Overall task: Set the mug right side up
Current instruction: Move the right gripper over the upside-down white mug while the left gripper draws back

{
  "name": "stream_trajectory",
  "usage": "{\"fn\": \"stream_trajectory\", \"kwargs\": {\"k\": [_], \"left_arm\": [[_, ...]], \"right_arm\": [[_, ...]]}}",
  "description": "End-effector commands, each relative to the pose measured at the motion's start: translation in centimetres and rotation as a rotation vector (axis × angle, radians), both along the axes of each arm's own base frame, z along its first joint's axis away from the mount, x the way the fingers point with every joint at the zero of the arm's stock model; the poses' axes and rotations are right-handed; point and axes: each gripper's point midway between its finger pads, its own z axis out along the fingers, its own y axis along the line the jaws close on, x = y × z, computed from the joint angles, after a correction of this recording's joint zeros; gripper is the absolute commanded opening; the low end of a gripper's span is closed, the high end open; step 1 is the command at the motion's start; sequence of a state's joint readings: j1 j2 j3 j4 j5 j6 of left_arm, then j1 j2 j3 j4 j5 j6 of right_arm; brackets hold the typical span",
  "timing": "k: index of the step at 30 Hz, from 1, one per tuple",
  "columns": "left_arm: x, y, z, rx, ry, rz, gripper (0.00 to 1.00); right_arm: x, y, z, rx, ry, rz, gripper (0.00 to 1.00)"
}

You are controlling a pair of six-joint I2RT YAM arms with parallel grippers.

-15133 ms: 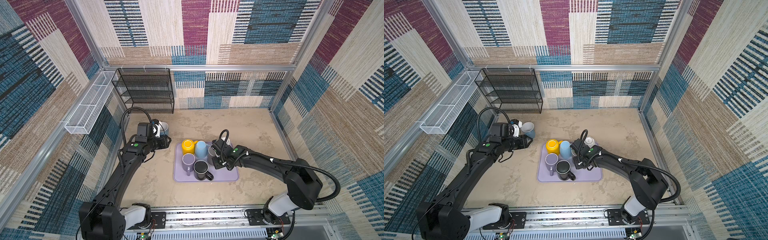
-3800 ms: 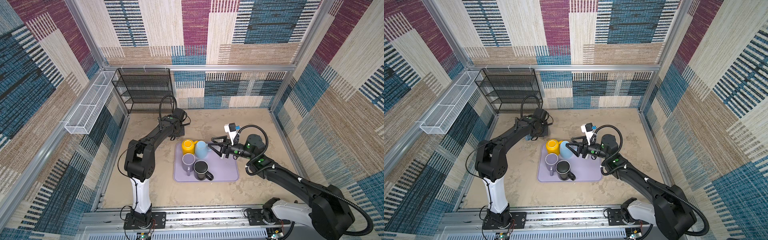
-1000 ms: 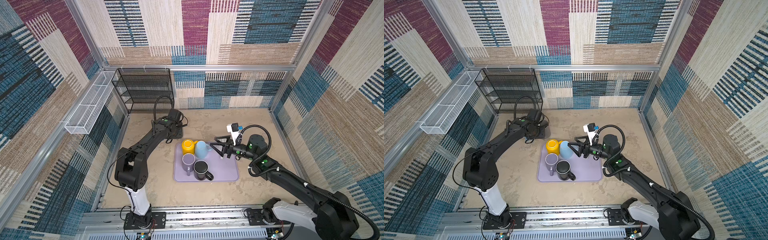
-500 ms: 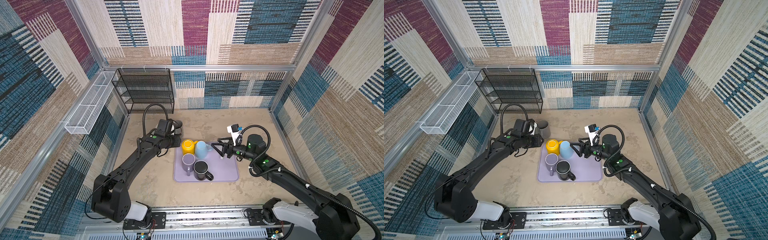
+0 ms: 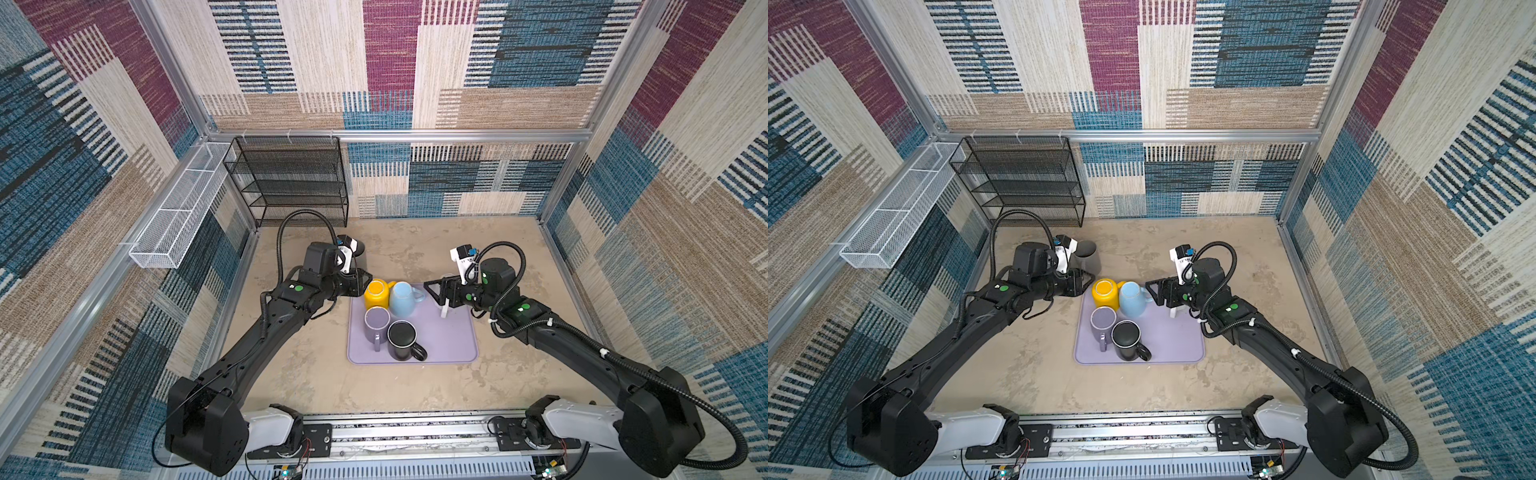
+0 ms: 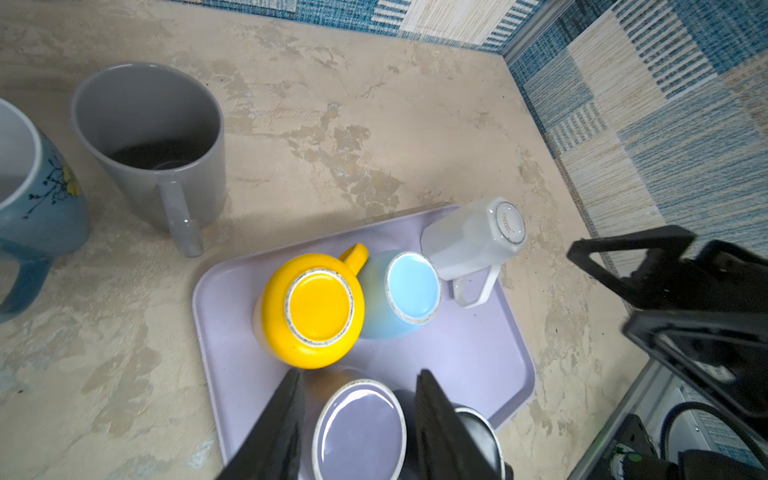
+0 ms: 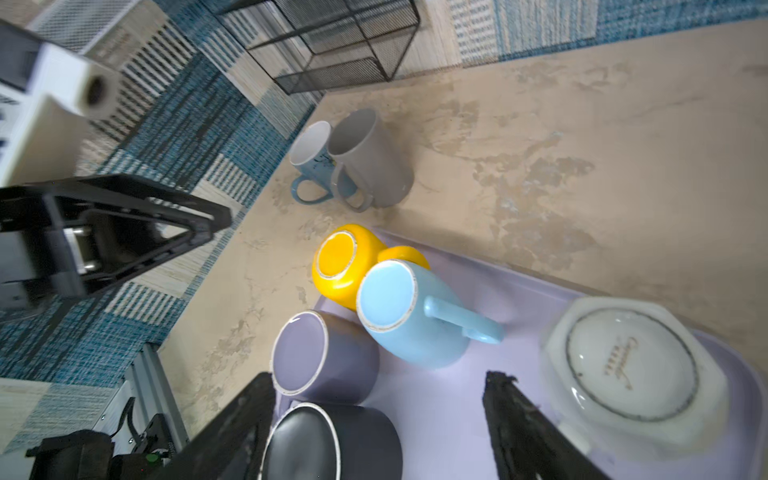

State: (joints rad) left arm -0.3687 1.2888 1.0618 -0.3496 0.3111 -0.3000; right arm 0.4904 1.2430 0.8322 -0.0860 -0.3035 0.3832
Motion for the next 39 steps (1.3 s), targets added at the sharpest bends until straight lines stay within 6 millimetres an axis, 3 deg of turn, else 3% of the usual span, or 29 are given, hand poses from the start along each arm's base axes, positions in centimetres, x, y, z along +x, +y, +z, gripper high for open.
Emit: {"fn": "stream_trajectory", "kwargs": {"k": [1, 5, 14, 20, 31, 39], "left_arm": [[-0.1, -0.4, 0.8, -0.009, -0.043, -0.038, 0.41], [-0.1, -0.4, 0.8, -0.010, -0.042, -0.040, 0.41], [0.0, -0.8, 0.3, -0.017, -0.022, -0.059, 0.39], [-0.2, -1.0, 0.4, -0.018, -0.025, -0.070, 0.38], [-0.6, -1.3, 0.5, -0.020, -0.023, -0.090, 0.38], [-0.8, -1.8, 0.7, -0.020, -0.032, -0.114, 0.40]], "right_arm": [[0.3, -1.7, -2.9, -0.098, 0.130, -0.099, 0.81], [0.3, -2.5, -4.8, -0.154, 0.211, -0.151, 0.80], [0.2, -3.4, -6.7, -0.215, 0.286, -0.189, 0.77], [0.5, -4.3, -8.7, -0.284, 0.324, -0.229, 0.67], [1.7, -4.9, -11.7, -0.365, 0.364, -0.274, 0.63], [1.8, -5.6, -12.9, -0.417, 0.383, -0.299, 0.54]]}}
